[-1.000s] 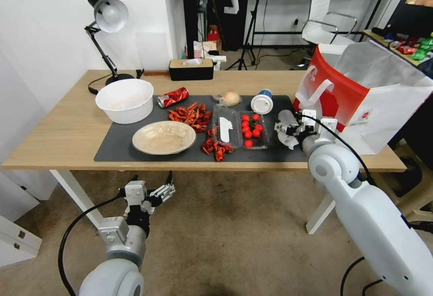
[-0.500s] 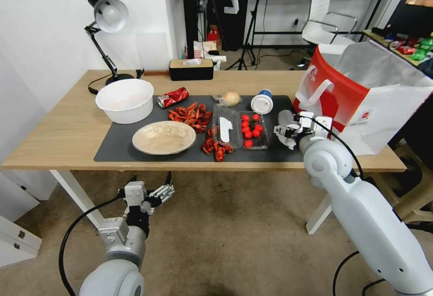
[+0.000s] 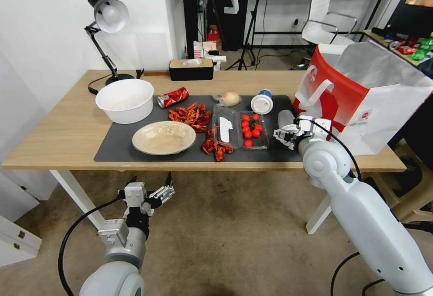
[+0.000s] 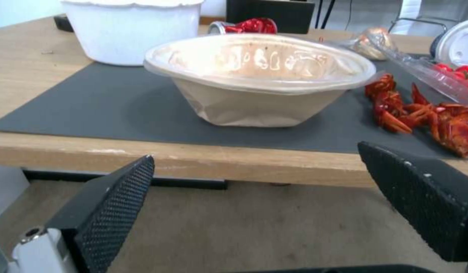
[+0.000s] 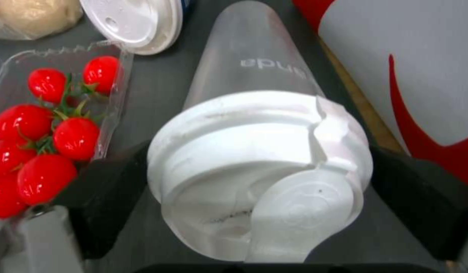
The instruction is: Pick up the trash from the table and place it into the takeout bag.
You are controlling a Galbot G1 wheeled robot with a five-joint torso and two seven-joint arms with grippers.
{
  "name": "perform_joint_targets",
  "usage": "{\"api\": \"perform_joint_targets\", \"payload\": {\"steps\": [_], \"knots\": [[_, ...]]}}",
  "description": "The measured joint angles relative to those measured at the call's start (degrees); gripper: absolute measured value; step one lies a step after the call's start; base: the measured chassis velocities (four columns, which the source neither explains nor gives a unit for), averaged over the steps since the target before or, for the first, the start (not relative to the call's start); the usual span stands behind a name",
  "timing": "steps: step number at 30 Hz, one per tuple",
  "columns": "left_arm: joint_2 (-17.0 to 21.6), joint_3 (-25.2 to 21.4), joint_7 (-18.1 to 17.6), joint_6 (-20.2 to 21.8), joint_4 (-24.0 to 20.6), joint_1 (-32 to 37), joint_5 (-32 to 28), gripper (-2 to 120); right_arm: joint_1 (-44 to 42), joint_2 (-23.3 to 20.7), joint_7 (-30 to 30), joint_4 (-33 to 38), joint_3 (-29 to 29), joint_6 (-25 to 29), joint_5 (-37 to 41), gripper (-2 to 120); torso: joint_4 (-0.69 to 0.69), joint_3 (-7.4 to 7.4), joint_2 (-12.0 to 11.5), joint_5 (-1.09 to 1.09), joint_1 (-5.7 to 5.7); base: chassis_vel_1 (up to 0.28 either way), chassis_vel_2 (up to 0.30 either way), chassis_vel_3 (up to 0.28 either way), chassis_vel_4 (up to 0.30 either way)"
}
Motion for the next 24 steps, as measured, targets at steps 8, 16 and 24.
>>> {"api": "perform_joint_targets", "payload": {"steps": [8,16,24], "knots": [[0.25,-0.02,0.09,-2.04,0.16,0.41,0.13,100,-1.39,-0.20,0.08,0.74,1.03,0.43,0.47,79,0.00,0.00,0.00,-0.01,0.00,0.000,0.000,0.000,0.000],[0.34,0.05,0.12,-2.38,0.38,0.39,0.22,100,-3.25,-0.85,-2.81,3.65,2.15,1.03,0.24,78,-0.01,0.00,-0.01,0.03,0.00,0.000,0.000,0.000,0.000],[0.34,0.02,-0.03,-2.50,0.27,0.39,0.22,100,-4.39,-3.81,-12.55,8.91,3.35,2.47,-2.94,78,0.00,0.00,-0.01,-0.01,0.00,0.000,0.000,0.000,0.000]]}}
